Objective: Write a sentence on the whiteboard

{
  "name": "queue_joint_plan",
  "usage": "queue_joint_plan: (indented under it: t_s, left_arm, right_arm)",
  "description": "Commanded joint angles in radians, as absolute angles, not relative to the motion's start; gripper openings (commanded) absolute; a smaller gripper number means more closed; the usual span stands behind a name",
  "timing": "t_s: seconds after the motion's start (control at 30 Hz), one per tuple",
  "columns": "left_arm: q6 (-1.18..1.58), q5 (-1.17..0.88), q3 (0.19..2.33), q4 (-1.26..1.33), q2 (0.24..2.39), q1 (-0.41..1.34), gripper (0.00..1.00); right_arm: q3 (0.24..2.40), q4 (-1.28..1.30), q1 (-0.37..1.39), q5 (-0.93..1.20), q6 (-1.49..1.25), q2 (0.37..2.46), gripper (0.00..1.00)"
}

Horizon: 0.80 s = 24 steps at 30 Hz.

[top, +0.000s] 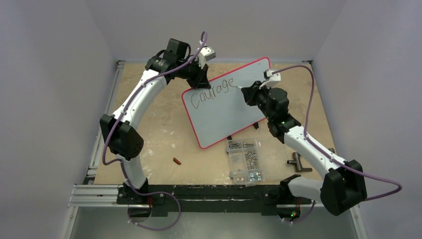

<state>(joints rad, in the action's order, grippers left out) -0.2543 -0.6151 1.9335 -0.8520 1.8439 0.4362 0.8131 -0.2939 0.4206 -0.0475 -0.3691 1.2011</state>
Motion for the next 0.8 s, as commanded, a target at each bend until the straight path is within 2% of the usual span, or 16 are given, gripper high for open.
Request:
queue_joint_plan:
  t_s: [0.0, 0.23, 0.47, 0.77]
  left_arm:
    - [-0.363, -0.562, 1.922, -0.951, 1.863, 0.466, 0.0]
    - [-0.361, -0.545, 1.895, -0.934, 1.829, 0.466, 0.0]
    - [-0.346, -0.543, 1.878, -0.918, 1.807, 0.458, 0.0]
    - [-0.322, -0.578, 1.851, -0.909, 1.771, 0.438, 0.0]
  right_arm:
    - [0.868, -0.261, 0.42, -0.138, -0.353, 1.178, 0.0]
    - [0.922, -0.226, 0.421, -0.113, -0.351, 1.077, 0.0]
    - [0.858, -0.218, 0.421, -0.096, -0.356, 0.97, 0.0]
    - [0.791, -0.262, 0.421, -0.04, -0.389, 0.946, 0.0]
